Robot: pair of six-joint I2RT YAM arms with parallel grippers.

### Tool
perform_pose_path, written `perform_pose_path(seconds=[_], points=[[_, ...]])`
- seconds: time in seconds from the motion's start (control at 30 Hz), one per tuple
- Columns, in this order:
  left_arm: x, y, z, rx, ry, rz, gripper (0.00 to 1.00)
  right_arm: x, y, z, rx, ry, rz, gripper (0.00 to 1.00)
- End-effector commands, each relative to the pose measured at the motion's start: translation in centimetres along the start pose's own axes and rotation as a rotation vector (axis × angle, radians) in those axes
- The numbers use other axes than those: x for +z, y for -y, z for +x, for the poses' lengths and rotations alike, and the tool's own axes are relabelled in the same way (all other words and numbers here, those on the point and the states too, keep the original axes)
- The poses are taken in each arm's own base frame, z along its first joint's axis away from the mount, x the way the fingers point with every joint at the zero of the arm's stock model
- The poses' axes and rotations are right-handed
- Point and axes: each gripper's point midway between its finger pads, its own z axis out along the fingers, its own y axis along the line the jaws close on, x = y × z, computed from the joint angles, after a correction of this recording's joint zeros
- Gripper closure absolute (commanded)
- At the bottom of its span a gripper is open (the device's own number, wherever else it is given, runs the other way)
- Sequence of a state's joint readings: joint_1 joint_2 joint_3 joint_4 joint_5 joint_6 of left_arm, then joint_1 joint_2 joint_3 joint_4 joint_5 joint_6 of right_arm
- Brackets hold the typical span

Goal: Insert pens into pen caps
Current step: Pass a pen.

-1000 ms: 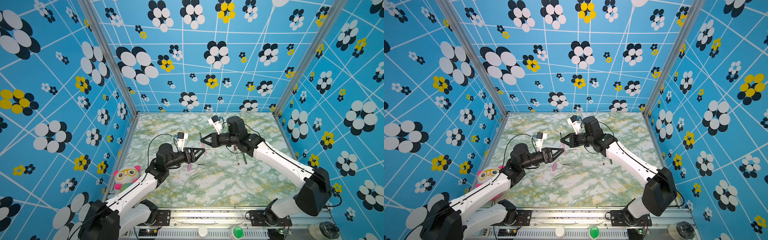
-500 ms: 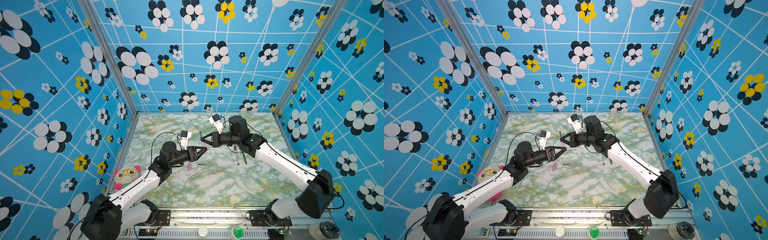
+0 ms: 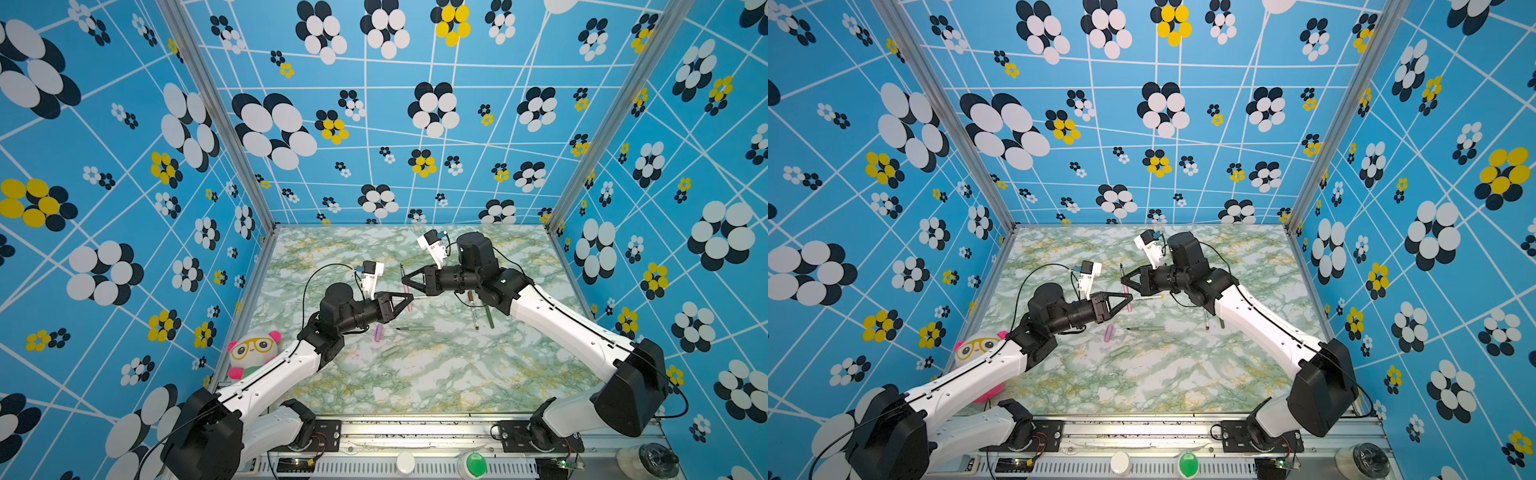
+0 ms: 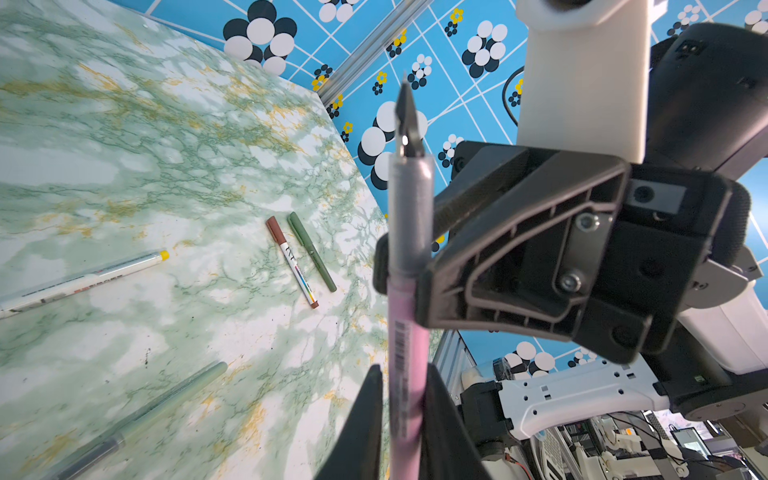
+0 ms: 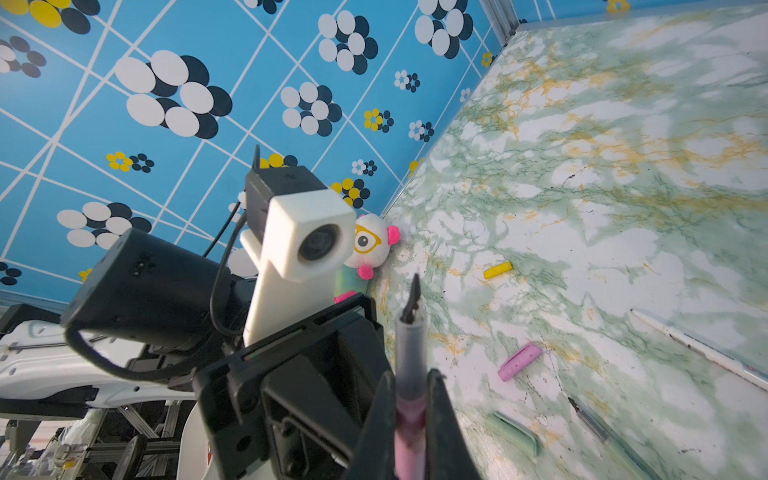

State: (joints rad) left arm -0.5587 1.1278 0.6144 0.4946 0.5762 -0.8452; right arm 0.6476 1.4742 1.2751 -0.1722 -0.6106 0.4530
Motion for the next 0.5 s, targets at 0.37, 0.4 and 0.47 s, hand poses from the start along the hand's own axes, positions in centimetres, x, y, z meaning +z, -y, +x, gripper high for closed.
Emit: perform_pose_path(seconds=[0.37, 0.4, 0.47], points=[[0.1, -0.2, -1.2, 0.044, 0.032, -0.042, 1.0, -0.9, -1.1, 0.2, -0.035, -0.004, -0.001, 0.91], [-0.1, -0.3, -1.0, 0.05, 0.026, -0.053, 1.0, -0.9, -1.0, 0.1, -0.036, -0.004, 0.004, 0.91], [-0.5, -0.8, -0.8, 0.061, 0.014, -0.091, 1.0, -1.1, -1.0, -0.1, -0.041, 0.003, 0.015, 0.88]])
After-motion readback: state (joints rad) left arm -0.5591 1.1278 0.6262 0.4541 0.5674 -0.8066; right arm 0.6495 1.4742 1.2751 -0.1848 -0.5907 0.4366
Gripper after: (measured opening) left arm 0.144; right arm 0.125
